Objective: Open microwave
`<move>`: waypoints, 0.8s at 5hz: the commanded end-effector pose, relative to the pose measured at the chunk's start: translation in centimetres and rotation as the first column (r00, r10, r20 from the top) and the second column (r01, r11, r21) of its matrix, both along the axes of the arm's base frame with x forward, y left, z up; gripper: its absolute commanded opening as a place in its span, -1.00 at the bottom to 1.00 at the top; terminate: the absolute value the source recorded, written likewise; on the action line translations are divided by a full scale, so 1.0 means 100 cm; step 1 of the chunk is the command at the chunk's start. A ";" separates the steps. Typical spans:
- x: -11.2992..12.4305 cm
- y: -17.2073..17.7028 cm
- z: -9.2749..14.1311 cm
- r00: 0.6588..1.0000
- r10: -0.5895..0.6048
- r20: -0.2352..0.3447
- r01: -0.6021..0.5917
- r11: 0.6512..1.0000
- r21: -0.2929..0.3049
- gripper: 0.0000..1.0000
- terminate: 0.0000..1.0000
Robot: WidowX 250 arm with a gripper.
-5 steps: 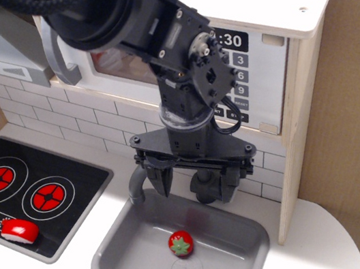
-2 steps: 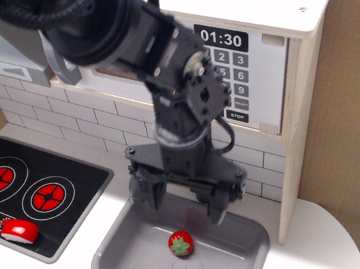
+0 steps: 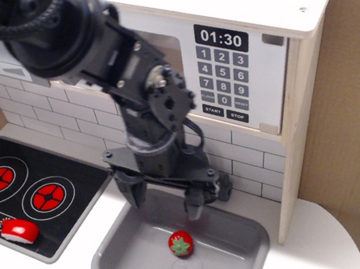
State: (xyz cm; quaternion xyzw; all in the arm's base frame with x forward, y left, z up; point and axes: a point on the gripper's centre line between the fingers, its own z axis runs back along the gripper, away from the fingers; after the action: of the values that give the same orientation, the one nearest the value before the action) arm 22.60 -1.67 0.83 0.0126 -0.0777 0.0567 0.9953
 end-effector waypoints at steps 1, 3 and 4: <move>0.021 0.060 0.032 0.995 0.083 0.053 -0.084 0.996 0.005 1.00 -1.00; 0.039 0.112 0.072 0.994 -0.030 0.104 0.031 1.000 -0.006 1.00 -1.00; 0.052 0.126 0.086 0.990 -0.041 0.137 0.041 0.999 0.005 1.00 -1.00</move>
State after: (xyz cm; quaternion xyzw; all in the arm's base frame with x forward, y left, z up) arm 27.42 10.50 8.31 -0.0009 -0.1275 0.0381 0.9911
